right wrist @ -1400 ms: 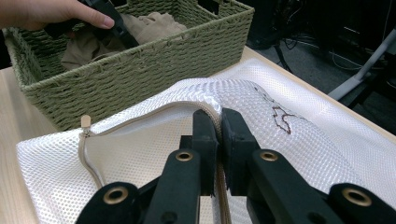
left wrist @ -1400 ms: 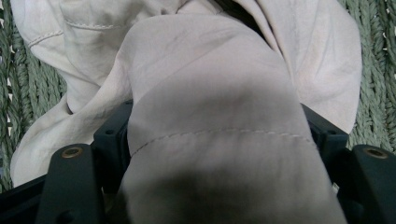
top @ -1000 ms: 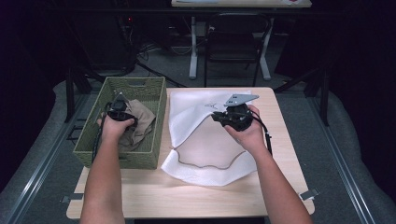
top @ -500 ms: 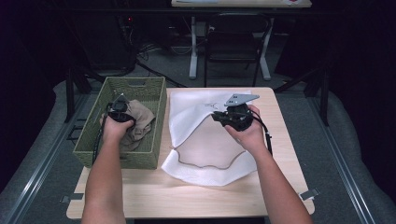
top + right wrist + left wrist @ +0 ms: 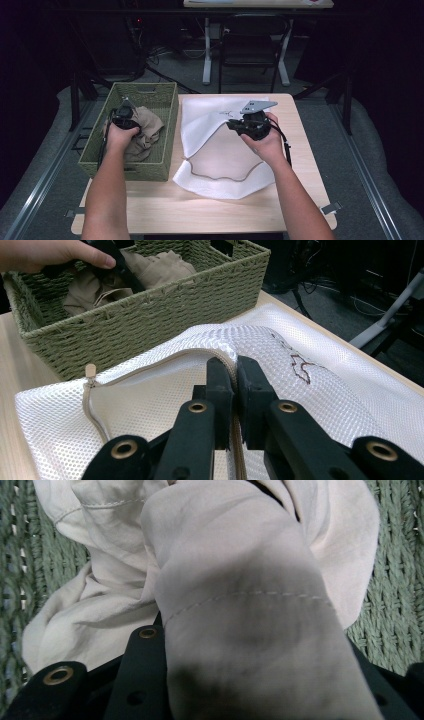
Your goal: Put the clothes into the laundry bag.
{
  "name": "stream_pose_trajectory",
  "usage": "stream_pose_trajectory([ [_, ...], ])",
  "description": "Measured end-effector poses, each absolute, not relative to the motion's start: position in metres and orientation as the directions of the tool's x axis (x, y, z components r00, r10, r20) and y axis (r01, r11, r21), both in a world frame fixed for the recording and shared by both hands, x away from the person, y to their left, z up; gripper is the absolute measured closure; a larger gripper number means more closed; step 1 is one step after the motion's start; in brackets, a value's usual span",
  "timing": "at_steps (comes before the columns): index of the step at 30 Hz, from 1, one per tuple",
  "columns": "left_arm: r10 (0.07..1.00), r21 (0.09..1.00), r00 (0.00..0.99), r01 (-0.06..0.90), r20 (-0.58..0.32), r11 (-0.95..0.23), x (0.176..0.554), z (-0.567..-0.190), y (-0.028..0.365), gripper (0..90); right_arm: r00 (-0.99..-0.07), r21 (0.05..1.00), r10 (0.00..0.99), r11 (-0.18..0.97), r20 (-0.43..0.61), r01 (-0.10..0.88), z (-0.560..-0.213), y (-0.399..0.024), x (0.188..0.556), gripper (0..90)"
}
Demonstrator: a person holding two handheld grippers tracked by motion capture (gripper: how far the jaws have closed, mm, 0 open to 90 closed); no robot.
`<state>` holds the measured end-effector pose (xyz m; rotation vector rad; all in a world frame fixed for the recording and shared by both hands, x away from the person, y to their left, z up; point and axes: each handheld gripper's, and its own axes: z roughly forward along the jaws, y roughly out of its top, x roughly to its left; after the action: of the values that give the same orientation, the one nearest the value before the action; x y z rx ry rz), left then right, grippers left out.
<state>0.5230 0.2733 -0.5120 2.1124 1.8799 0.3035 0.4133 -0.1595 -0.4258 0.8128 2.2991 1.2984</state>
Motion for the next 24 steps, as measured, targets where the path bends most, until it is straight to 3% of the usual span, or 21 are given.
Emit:
stream_pose_trajectory([
  [24, 0.99, 0.427, 0.141, 0.896, -0.014, -0.121, 0.516, -0.463, 0.274, 62.6, -0.76, 0.867, 0.648, 0.402, -0.042, 0.295, -0.425, -0.16, 0.413, 85.3],
])
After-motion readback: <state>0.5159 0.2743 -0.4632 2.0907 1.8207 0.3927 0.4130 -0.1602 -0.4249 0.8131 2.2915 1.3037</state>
